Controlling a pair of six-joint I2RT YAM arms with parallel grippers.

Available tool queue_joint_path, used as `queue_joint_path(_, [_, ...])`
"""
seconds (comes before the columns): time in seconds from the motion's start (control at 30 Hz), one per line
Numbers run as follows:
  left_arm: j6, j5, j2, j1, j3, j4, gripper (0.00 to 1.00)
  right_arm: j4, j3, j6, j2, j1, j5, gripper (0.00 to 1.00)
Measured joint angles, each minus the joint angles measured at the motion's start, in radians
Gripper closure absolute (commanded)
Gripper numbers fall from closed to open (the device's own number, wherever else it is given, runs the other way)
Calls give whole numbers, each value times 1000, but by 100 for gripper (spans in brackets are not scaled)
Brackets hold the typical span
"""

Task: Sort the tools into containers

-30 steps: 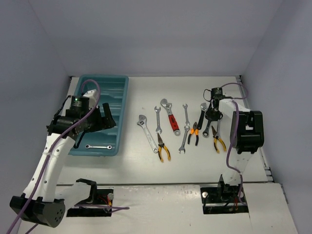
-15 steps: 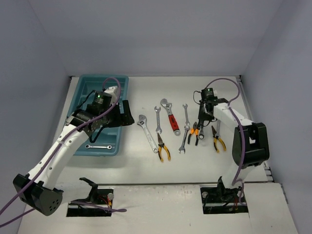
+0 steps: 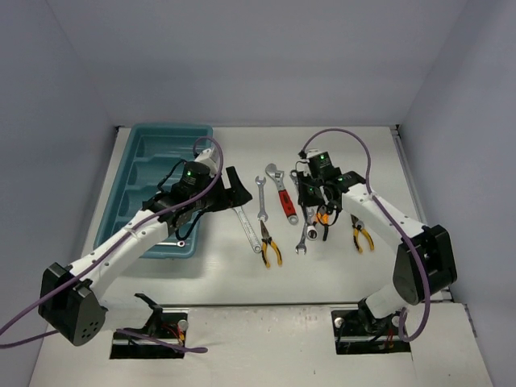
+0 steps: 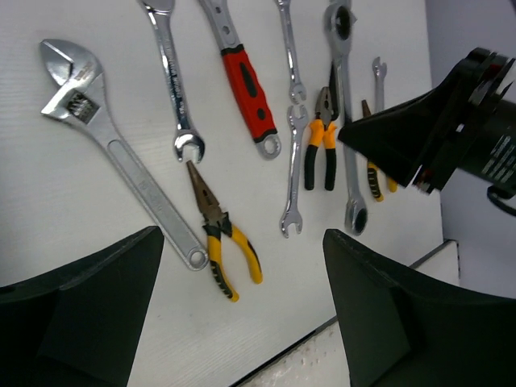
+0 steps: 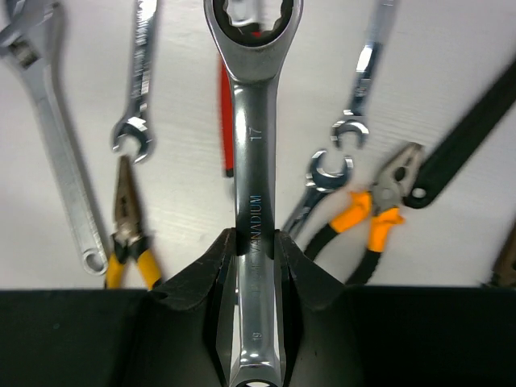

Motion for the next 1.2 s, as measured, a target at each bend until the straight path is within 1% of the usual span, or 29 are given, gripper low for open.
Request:
queue_joint_path(0.17, [-56,0,52,-36,-26,164,23,0,0,-10,-20,74,-67,100])
queue_joint_path(0.27, [-76,0,106,-58,-23,232,25,0,0,-10,-20,102,-92,100])
queue_joint_path(0.43, [-95,0,181,-82,-12,261,28,-2,5,-10,-20,138,-124,100])
queue_joint_path(0.6, [-108,9,245,-90,27,286,33,3,29,-8,-20,170,-165,100])
queue_joint_path(1.03, [-156,23,311,-94,50,334,40,9,32,0,-21,190,-226,100])
queue_joint_path(1.13, [-170,24,324,-94,50,343,47,11,32,1,-27,190,-234,100])
queue_joint_path(1.2, [-180,26,333,-95,50,350,55,19,32,2,-32,190,-242,100])
